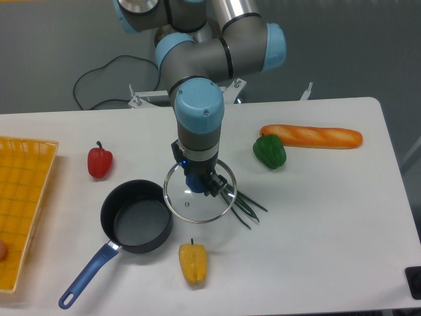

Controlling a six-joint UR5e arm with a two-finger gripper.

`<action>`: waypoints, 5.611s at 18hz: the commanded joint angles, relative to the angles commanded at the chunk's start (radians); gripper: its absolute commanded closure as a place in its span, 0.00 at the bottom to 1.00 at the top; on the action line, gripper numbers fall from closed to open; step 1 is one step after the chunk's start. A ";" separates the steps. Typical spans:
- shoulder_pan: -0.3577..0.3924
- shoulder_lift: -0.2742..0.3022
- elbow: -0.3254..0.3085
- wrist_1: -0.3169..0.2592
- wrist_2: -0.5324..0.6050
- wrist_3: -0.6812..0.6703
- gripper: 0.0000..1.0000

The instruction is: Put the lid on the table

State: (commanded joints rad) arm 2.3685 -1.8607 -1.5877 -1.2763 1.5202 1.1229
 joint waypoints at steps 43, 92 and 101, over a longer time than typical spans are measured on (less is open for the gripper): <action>0.141 -0.103 0.051 0.058 -0.021 -0.031 0.55; 0.342 -0.272 0.115 0.222 -0.043 0.090 0.55; 0.354 -0.275 0.094 0.216 0.029 0.189 0.55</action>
State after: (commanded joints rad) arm 2.7228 -2.1353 -1.4940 -1.0600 1.5492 1.3114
